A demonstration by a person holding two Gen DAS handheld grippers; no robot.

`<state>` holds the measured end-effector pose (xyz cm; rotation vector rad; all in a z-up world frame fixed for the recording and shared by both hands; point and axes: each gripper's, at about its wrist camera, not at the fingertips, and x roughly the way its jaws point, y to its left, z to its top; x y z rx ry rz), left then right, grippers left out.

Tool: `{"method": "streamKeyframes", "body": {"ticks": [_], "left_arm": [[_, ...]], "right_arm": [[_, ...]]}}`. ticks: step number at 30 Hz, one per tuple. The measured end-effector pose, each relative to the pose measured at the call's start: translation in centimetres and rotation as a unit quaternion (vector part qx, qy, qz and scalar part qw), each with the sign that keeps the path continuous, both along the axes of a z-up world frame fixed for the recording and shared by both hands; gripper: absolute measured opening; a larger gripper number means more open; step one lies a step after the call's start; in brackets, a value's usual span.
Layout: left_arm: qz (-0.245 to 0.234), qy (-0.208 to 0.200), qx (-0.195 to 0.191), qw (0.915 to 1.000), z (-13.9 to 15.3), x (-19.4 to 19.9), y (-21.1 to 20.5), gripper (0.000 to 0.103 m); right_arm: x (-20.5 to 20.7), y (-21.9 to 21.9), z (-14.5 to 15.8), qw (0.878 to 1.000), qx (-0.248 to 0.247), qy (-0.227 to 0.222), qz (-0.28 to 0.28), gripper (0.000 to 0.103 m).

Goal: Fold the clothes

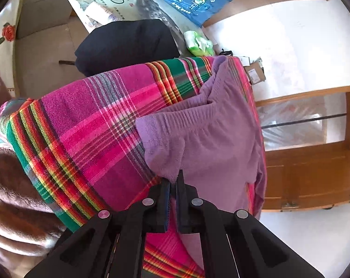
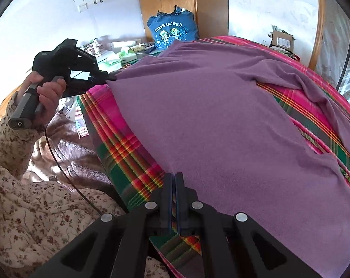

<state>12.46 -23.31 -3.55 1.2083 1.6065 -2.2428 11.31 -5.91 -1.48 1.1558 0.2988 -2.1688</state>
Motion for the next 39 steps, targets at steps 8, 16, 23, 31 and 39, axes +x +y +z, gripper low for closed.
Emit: {"method": "streamKeyframes", "body": {"ticks": [8, 16, 23, 31, 39], "left_arm": [[0.000, -0.020, 0.000, 0.9998, -0.7, -0.5, -0.2, 0.006], [-0.005, -0.026, -0.024, 0.9994, 0.2, 0.2, -0.3, 0.008], [-0.012, 0.001, -0.101, 0.9949, 3.3, 0.5, 1.3, 0.020], [-0.103, 0.035, -0.127, 0.9859, 5.5, -2.9, 6.9, 0.023], [-0.246, 0.015, -0.105, 0.9634, 3.9, -7.0, 14.9, 0.023]], "right_arm": [[-0.8, 0.9, -0.2, 0.999, -0.027, -0.036, -0.007, 0.007], [0.5, 10.1, 2.3, 0.986, -0.088, -0.005, -0.142, 0.021], [5.4, 22.5, 2.2, 0.930, -0.069, 0.035, -0.359, 0.023], [10.3, 33.0, 2.3, 0.856, -0.076, 0.044, -0.509, 0.038], [6.7, 36.3, -1.7, 0.830, -0.146, 0.009, -0.537, 0.041]]}}
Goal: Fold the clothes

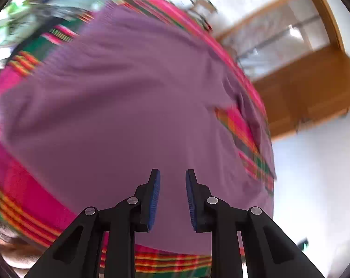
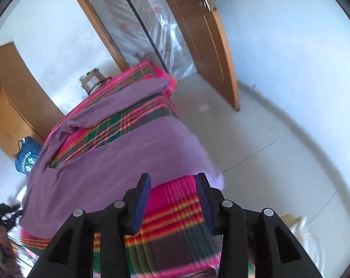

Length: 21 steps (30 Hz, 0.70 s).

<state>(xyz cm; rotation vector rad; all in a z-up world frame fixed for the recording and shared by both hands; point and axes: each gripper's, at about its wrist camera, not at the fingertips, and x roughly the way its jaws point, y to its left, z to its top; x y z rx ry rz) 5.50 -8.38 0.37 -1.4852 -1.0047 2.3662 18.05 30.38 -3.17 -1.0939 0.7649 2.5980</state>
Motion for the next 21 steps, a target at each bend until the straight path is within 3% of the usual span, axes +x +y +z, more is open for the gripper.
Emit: {"method": "streamKeyframes", "body": {"ticks": [7, 8, 10, 13, 21], "left_arm": [[-0.054, -0.024, -0.016, 0.9981, -1.3, -1.3, 3.6, 0.023], [-0.058, -0.023, -0.020, 0.9979, -1.3, -1.4, 3.9, 0.023], [-0.066, -0.020, -0.027, 0.9973, -1.2, -1.6, 4.6, 0.023], [-0.078, -0.021, -0.036, 0.9961, -1.3, -1.8, 5.4, 0.023], [-0.094, -0.024, -0.045, 0.9943, -1.7, -2.2, 6.5, 0.023]], "right_arm": [[-1.8, 1.6, -1.6, 0.999, -0.048, 0.008, -0.016, 0.042], [-1.9, 1.7, -1.5, 0.999, -0.044, 0.010, -0.018, 0.040], [-2.2, 1.7, -1.4, 0.999, -0.028, 0.006, -0.025, 0.020], [-2.5, 1.5, -1.1, 0.999, -0.013, 0.006, -0.030, 0.009], [-2.0, 0.4, 1.9, 0.997, 0.025, 0.047, -0.048, 0.007]]}}
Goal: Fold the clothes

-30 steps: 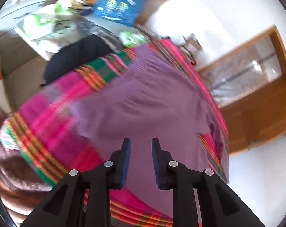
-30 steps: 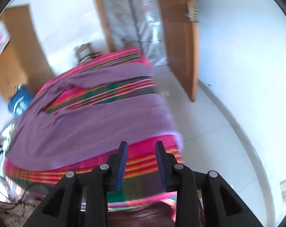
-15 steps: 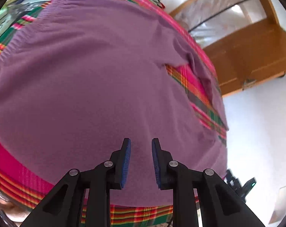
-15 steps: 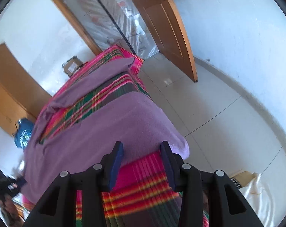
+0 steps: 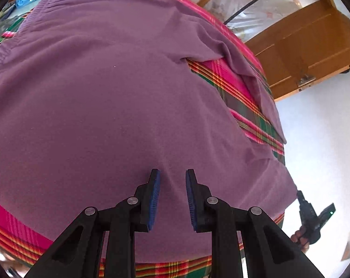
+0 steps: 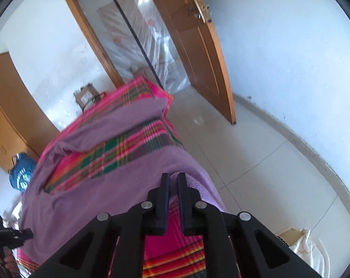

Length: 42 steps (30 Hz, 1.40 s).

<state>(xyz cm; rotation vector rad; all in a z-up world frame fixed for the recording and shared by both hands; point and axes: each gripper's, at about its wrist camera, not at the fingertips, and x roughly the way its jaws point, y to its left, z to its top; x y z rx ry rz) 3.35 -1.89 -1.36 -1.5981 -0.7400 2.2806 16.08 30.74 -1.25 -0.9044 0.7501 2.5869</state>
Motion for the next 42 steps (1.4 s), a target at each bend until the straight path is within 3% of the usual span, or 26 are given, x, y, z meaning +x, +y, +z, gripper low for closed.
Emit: {"method": "streamKeyframes", "body": {"ticks": [8, 17, 21, 23, 25, 27, 33, 38, 40, 42], "left_arm": [[-0.005, -0.001, 0.004, 1.0000, 0.0, 0.1, -0.1, 0.023], [-0.007, -0.004, 0.013, 0.9999, 0.0, 0.6, -0.7, 0.023], [-0.006, -0.005, 0.013, 0.9999, 0.0, 0.5, -0.6, 0.023], [-0.007, -0.004, 0.011, 0.9999, 0.0, 0.5, -0.6, 0.023], [-0.007, -0.005, 0.012, 0.9999, 0.0, 0.5, -0.7, 0.023], [-0.012, -0.005, 0.006, 0.9999, 0.1, 0.6, -0.6, 0.023], [-0.027, -0.006, 0.000, 0.9996, 0.2, 1.2, -0.4, 0.026], [-0.031, -0.003, -0.005, 0.9995, 0.5, 1.7, -0.5, 0.026], [-0.037, 0.007, -0.008, 0.9993, 0.9, 2.0, 0.0, 0.026], [-0.043, 0.017, -0.007, 0.9989, 1.3, 2.2, 0.5, 0.026]], "right_arm": [[2.7, -0.5, 3.5, 0.999, 0.019, 0.014, -0.029, 0.007], [4.5, 0.0, -1.2, 0.997, -0.009, -0.050, -0.066, 0.007], [5.3, 0.3, -1.8, 0.996, -0.020, -0.048, -0.076, 0.007], [5.4, 0.5, -1.9, 0.995, -0.013, -0.059, -0.085, 0.001], [6.1, 0.8, -1.6, 0.990, 0.006, -0.069, -0.119, 0.001], [6.7, 1.2, -1.2, 0.992, -0.010, -0.054, -0.113, 0.001], [7.0, -1.8, 3.8, 0.995, 0.070, -0.024, -0.059, 0.002], [10.4, -1.0, 9.2, 0.986, 0.137, -0.014, -0.091, 0.002], [12.0, -0.6, 11.2, 0.986, 0.142, 0.003, -0.090, 0.004], [13.1, -0.7, 12.1, 0.989, 0.137, 0.009, -0.063, 0.013]]}}
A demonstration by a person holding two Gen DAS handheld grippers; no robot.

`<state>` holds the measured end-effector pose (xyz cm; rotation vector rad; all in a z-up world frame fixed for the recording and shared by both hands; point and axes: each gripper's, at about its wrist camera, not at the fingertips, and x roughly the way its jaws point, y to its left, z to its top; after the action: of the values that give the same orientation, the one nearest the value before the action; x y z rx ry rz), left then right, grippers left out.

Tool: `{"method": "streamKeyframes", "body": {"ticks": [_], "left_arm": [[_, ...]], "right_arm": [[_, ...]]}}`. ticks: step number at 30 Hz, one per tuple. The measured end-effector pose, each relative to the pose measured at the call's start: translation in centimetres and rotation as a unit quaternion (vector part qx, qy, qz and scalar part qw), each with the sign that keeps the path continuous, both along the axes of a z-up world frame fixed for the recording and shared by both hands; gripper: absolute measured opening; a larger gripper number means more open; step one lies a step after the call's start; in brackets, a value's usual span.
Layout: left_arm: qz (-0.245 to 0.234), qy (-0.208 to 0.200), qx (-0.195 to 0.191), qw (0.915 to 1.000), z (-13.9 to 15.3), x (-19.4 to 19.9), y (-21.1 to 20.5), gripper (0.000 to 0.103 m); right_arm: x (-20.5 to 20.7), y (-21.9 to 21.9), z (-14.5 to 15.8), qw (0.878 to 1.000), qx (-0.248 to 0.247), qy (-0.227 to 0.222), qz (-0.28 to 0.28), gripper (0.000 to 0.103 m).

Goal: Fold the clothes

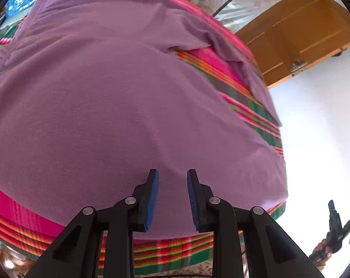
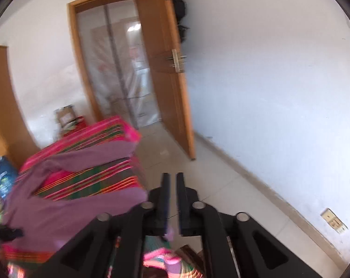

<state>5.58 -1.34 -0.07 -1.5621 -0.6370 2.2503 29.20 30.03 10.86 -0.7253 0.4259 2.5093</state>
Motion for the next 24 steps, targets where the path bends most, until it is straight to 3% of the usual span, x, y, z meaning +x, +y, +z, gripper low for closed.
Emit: {"method": "streamKeyframes", "body": {"ticks": [3, 9, 15, 21, 24], "left_arm": [[-0.026, 0.012, -0.004, 0.9996, 0.7, 0.3, 1.7, 0.026], [-0.075, 0.019, -0.035, 0.9964, 0.4, 0.7, 4.6, 0.026], [-0.090, 0.018, -0.046, 0.9947, -0.6, 1.8, 4.4, 0.026], [-0.093, 0.017, -0.053, 0.9942, -0.6, 2.7, 2.7, 0.026], [-0.081, 0.007, -0.038, 0.9959, -0.7, 2.8, 1.9, 0.026]], "right_arm": [[0.1, -1.3, -0.6, 0.999, 0.006, -0.015, 0.031, 0.017], [-5.8, -5.8, -7.2, 0.987, -0.019, -0.098, 0.123, 0.017], [-14.0, -12.0, -11.1, 0.966, -0.028, -0.098, 0.237, 0.017], [-20.7, -15.3, -14.2, 0.949, -0.044, -0.132, 0.284, 0.017], [-22.6, -16.2, -14.4, 0.949, -0.028, -0.140, 0.280, 0.017]]}}
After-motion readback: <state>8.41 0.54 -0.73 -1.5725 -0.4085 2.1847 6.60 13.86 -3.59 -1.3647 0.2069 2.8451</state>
